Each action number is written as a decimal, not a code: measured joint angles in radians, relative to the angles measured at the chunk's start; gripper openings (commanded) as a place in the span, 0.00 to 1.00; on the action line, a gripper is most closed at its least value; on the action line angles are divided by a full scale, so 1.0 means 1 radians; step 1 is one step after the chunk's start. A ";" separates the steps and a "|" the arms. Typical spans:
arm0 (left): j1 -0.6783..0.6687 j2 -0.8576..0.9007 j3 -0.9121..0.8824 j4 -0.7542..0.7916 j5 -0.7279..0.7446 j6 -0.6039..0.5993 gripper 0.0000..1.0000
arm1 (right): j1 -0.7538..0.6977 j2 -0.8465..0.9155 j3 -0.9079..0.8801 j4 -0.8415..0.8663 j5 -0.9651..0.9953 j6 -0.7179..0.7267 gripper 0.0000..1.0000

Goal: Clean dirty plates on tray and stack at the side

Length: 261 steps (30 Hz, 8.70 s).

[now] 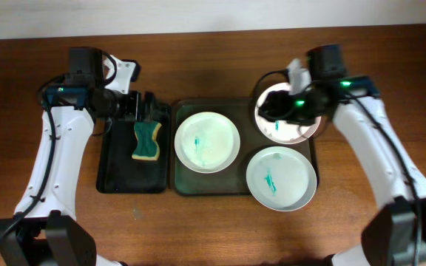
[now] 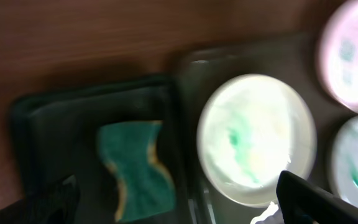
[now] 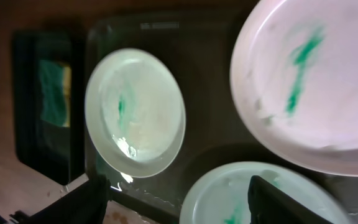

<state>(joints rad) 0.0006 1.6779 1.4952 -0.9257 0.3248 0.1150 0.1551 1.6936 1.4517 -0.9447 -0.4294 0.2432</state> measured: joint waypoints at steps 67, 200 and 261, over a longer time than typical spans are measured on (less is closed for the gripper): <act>-0.092 0.344 -0.023 -0.010 -0.306 -0.145 0.51 | 0.245 0.406 0.009 0.195 0.189 0.378 0.04; -0.455 0.505 0.143 0.255 -0.250 0.103 0.00 | 0.068 0.433 0.004 0.159 -0.083 0.202 0.04; -0.004 0.521 0.714 -0.286 -0.298 -0.248 0.00 | 0.706 0.310 0.459 -0.466 1.280 0.336 0.04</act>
<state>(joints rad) -0.0032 2.1994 2.2089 -1.2121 0.0269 -0.1326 0.8608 2.0033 1.9106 -1.4105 0.8509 0.5793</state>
